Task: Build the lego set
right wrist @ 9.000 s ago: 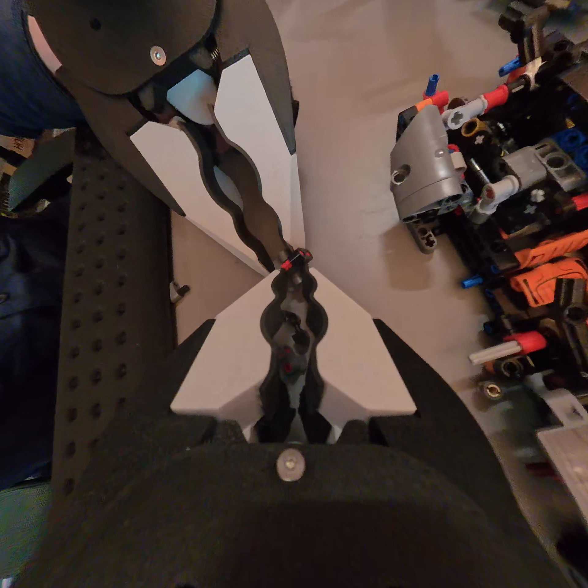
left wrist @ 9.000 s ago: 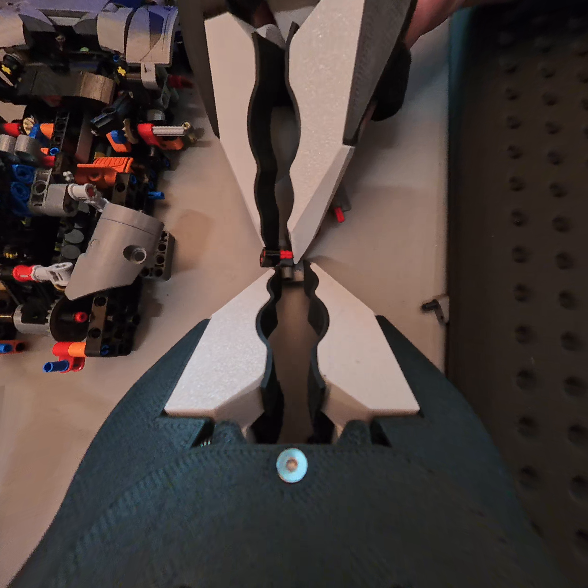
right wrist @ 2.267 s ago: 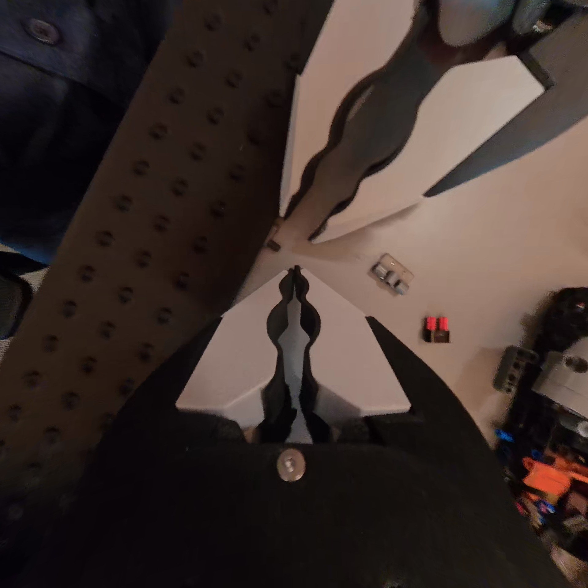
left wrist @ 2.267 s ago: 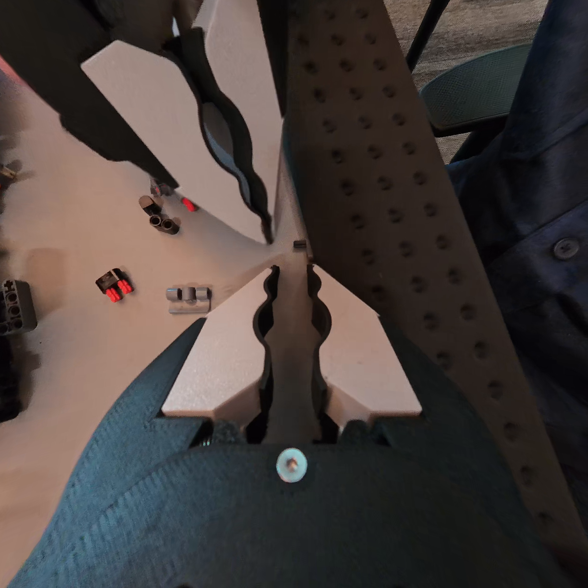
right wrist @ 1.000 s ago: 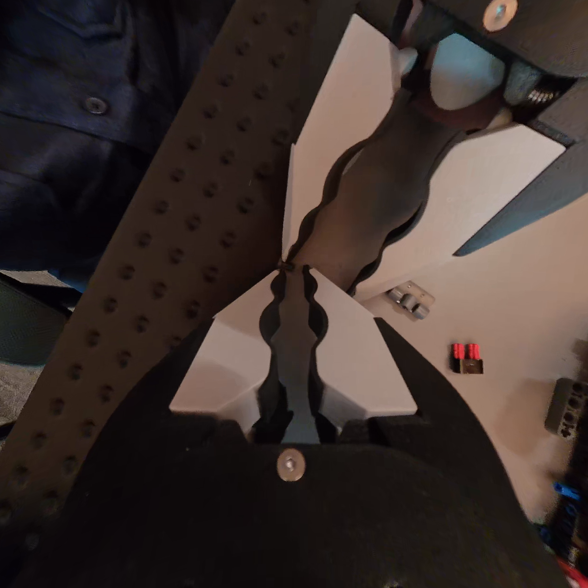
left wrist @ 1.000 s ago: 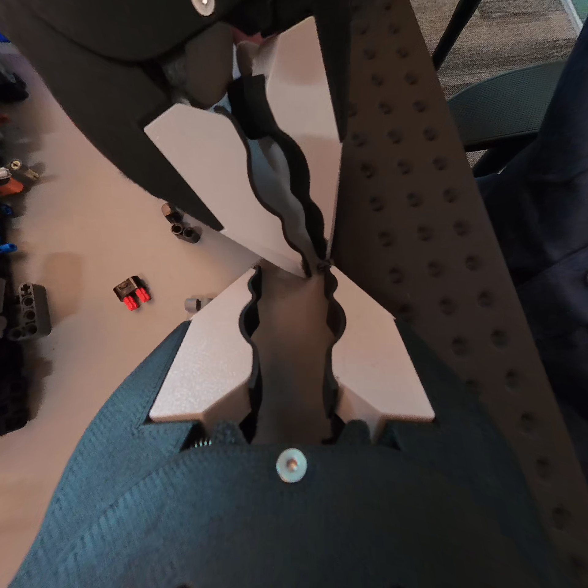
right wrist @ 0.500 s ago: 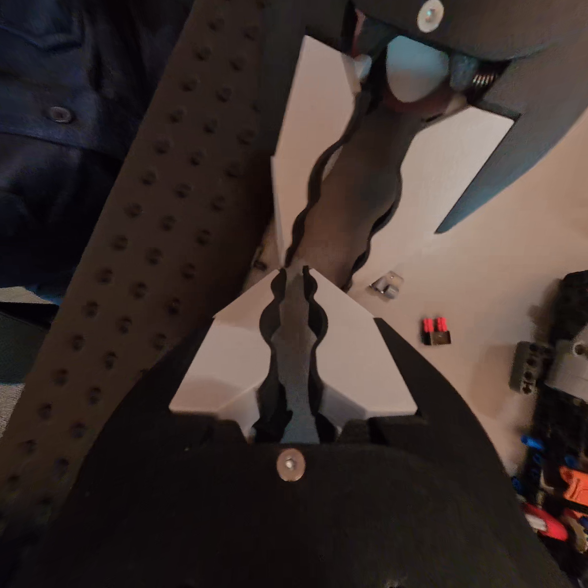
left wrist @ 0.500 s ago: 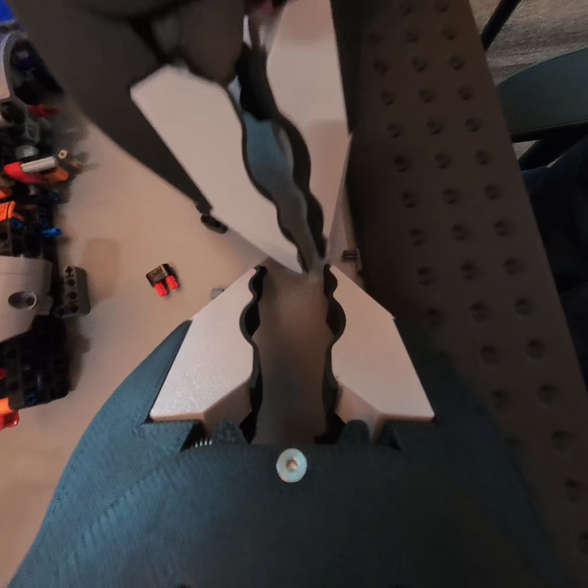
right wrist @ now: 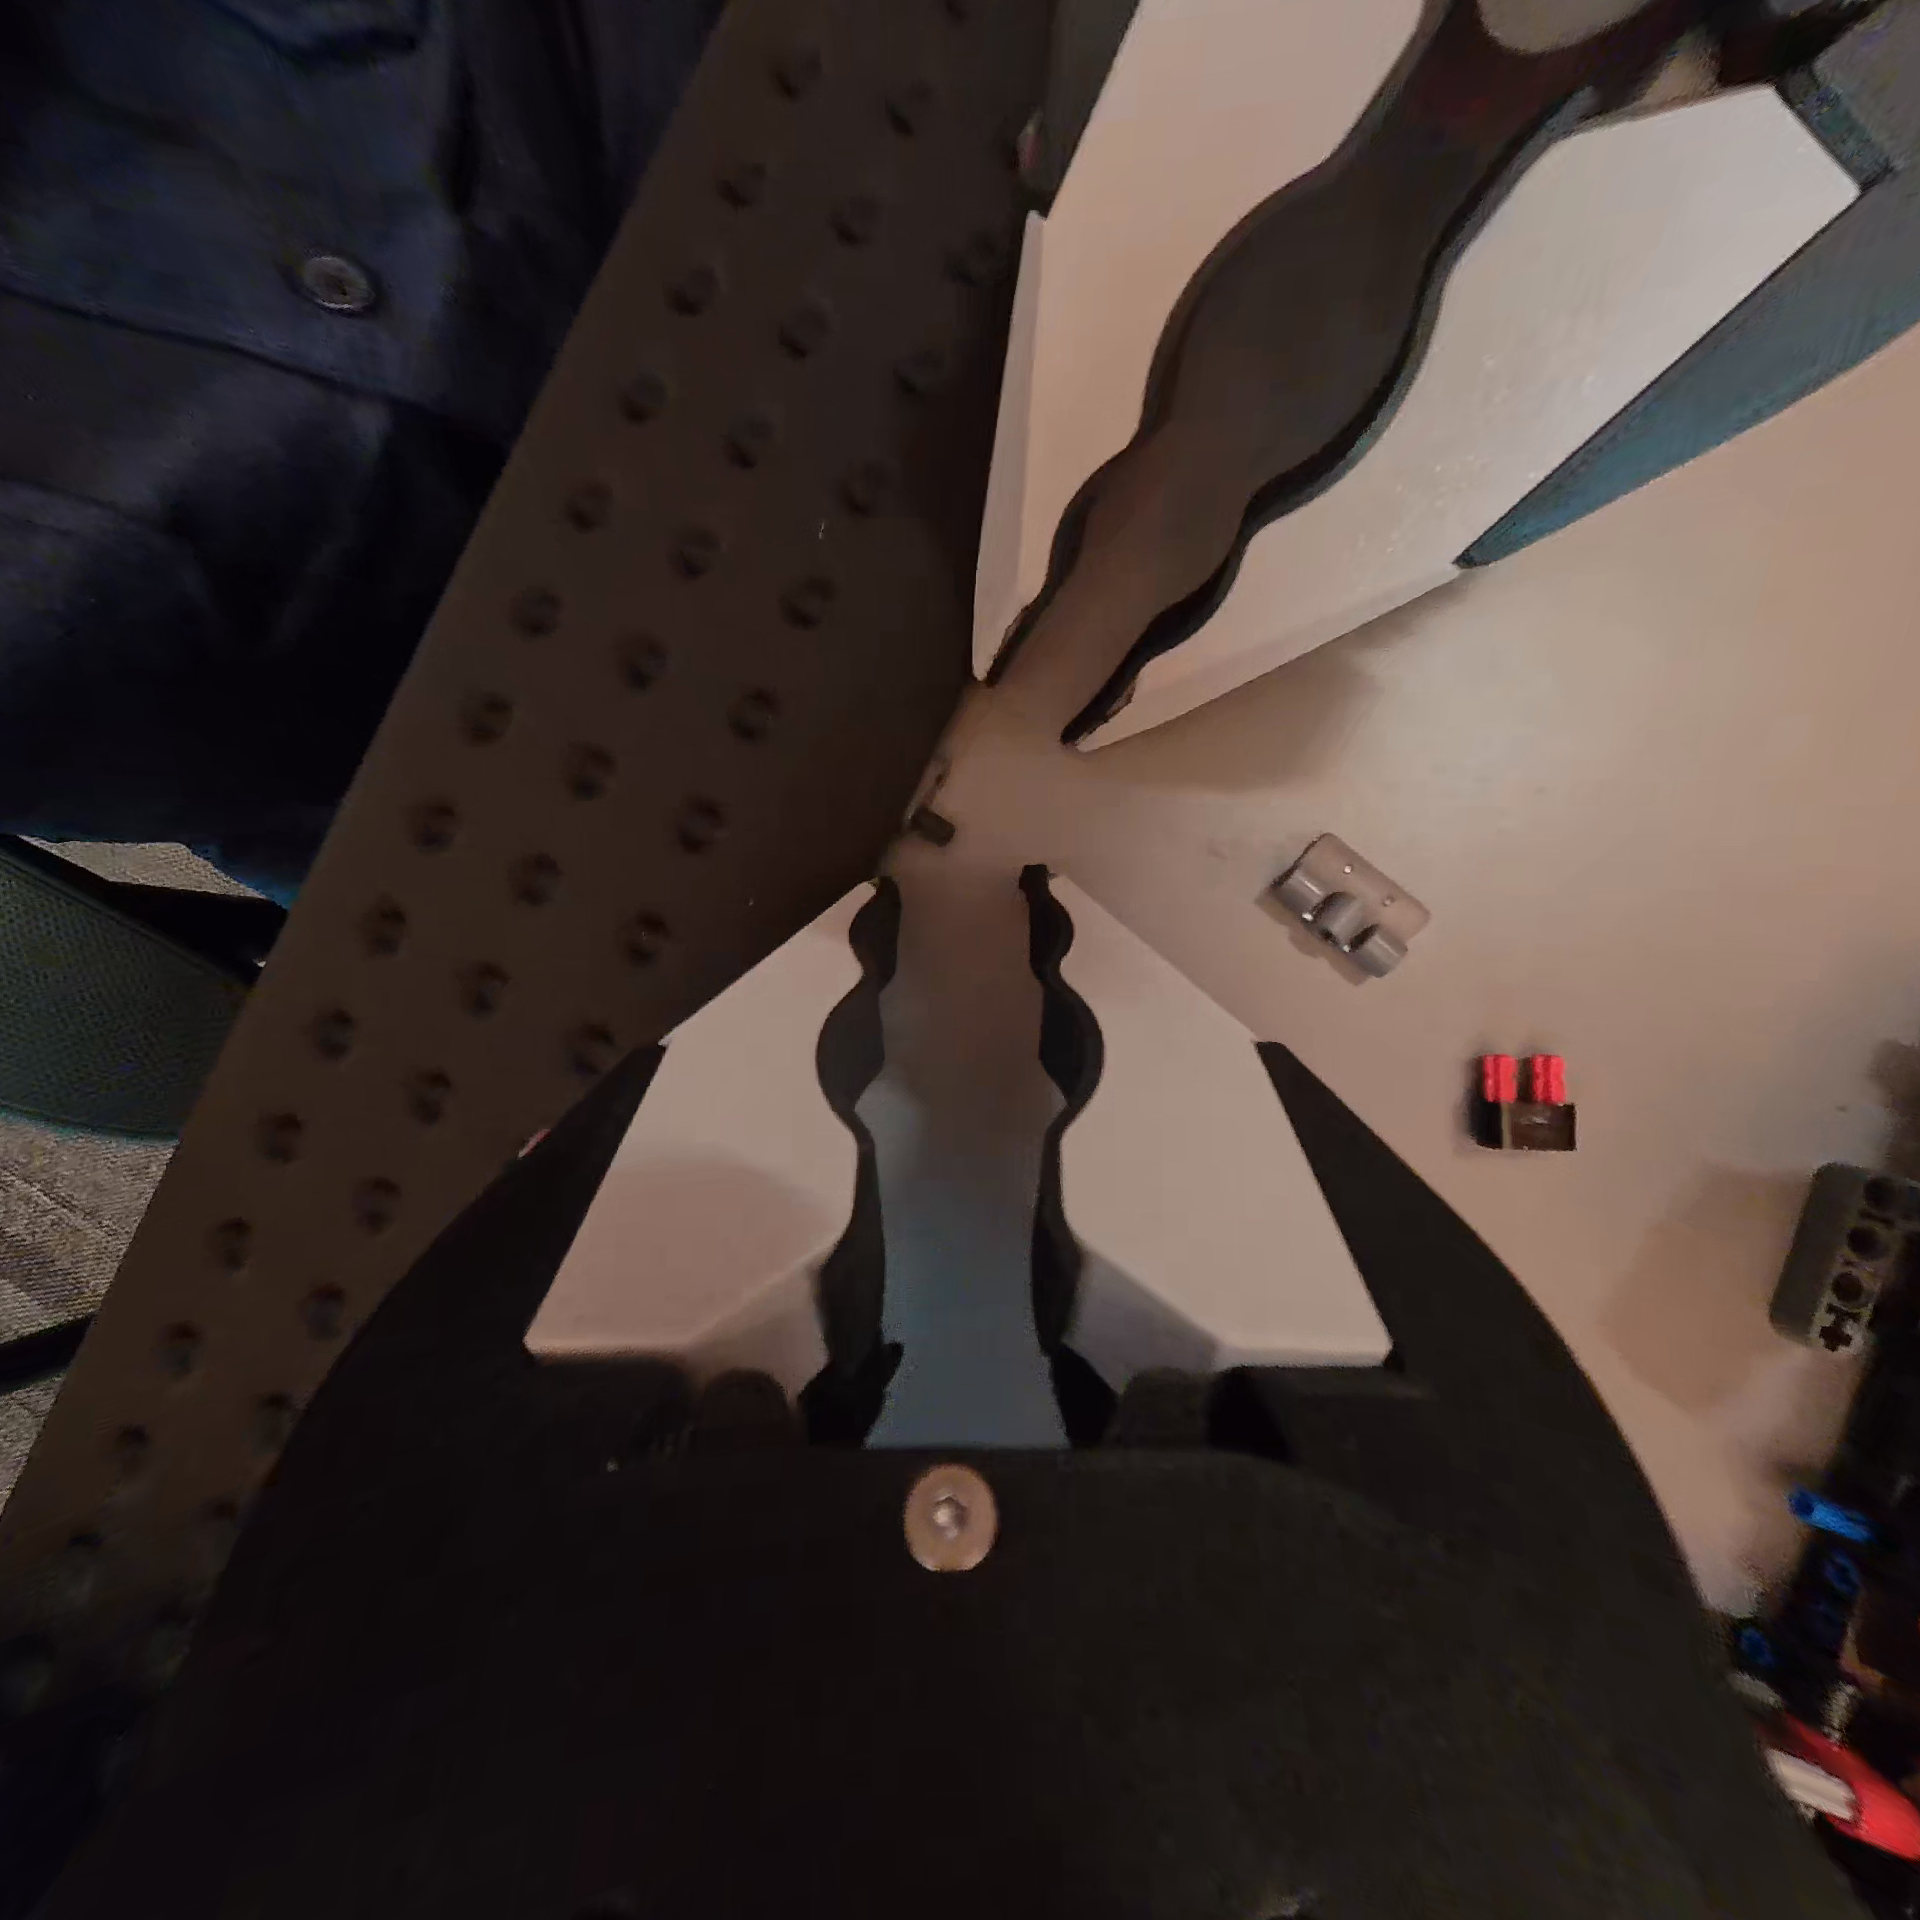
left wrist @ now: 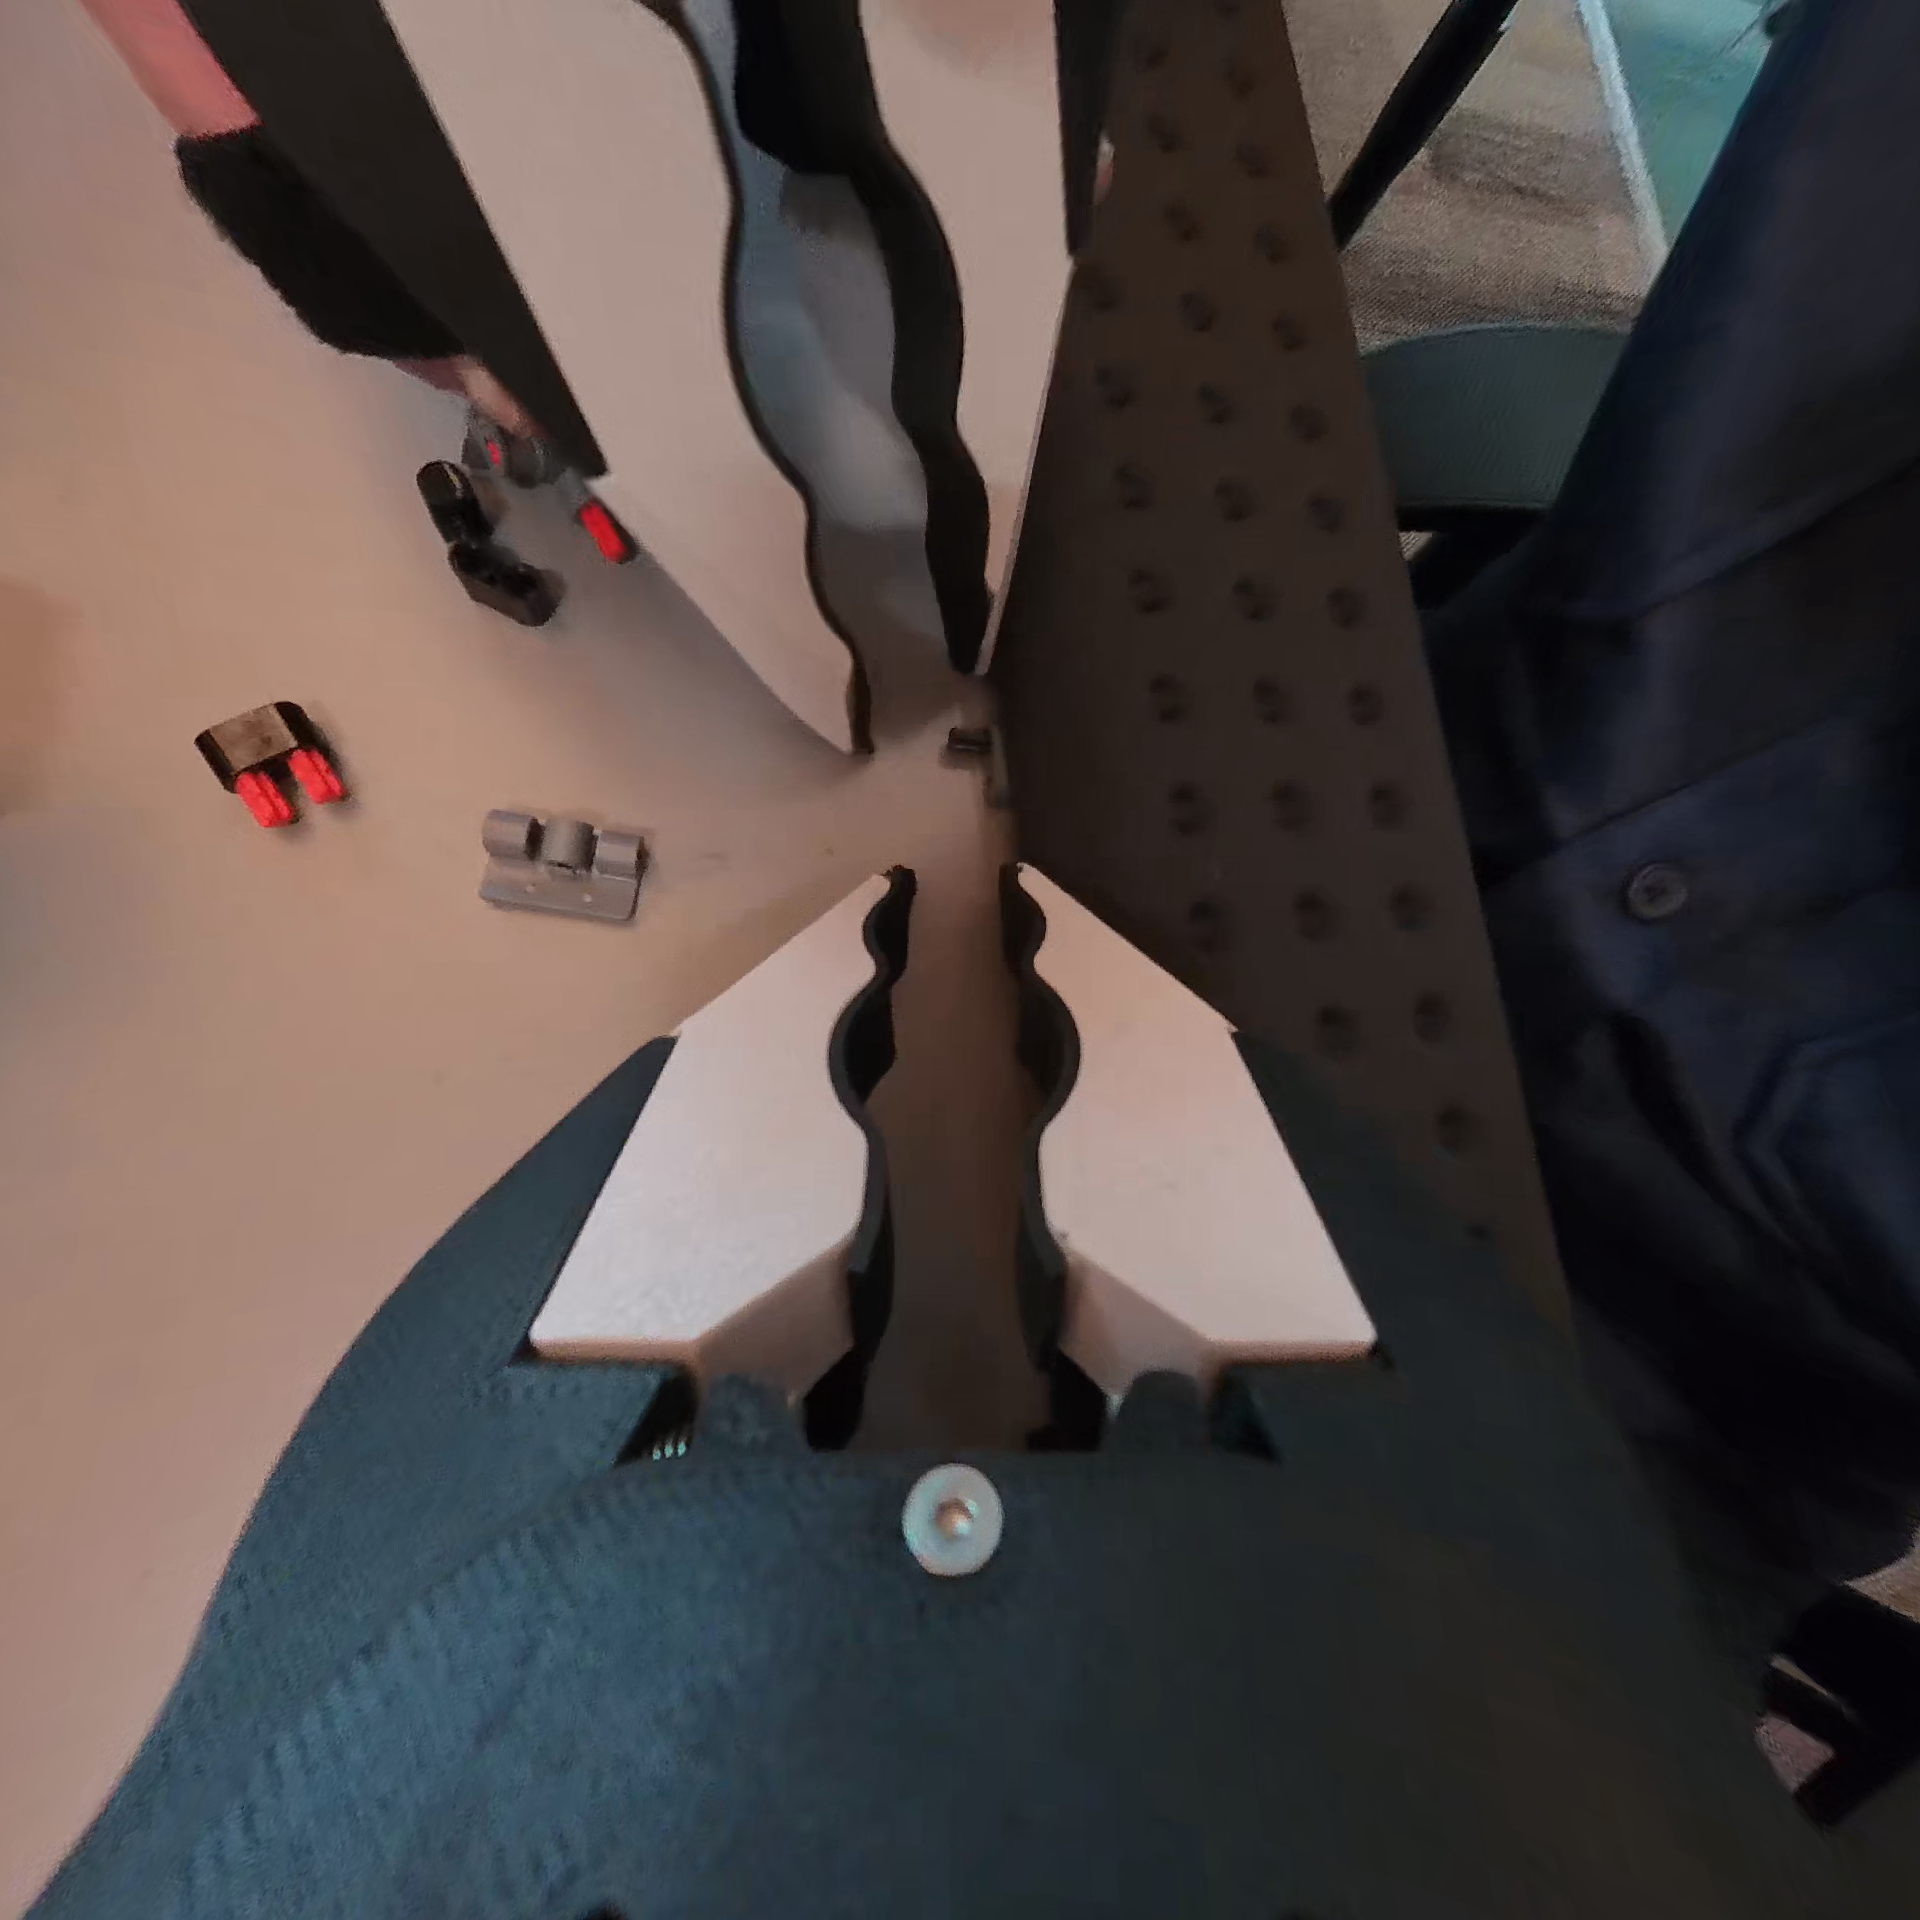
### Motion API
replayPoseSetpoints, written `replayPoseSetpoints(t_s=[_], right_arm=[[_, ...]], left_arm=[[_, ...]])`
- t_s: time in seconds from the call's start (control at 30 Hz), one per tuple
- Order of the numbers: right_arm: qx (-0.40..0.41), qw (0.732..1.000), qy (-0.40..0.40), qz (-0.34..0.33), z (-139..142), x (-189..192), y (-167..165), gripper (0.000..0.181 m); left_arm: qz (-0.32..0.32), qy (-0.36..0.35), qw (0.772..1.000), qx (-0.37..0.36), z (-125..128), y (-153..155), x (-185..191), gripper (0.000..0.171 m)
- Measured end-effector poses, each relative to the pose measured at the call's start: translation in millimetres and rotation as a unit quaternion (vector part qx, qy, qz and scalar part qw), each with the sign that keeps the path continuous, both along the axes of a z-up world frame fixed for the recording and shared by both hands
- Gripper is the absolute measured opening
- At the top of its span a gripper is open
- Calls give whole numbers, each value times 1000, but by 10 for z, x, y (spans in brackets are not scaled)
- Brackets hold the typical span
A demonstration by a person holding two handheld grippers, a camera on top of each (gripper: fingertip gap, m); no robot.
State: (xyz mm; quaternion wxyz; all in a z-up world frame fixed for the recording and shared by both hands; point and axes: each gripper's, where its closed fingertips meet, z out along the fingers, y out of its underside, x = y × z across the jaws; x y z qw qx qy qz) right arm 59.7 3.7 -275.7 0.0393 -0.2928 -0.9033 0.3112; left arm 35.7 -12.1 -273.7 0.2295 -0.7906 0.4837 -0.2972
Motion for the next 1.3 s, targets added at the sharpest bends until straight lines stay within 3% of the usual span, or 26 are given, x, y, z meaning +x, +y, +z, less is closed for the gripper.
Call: replayPoseSetpoints(t_s=[0.17,0.4,0.67,1.07,1.3], right_arm=[[-17,1000,-6,8,11,50,-52,22],[-16,999,-7,28,11,94,-145,32],[-22,998,14,61,-1,109,-268,14],[-9,996,40,78,-10,54,-359,7],[-5,998,66,12,57,-123,-109,5]], left_arm=[[-8,-6,1000,-1,0,-56,31,10],[-23,-12,1000,-3,-1,-170,131,15],[-17,-10,1000,11,-4,-180,174,15],[-11,-3,999,37,-15,-175,255,13],[12,-1,998,58,1,-22,186,43]])
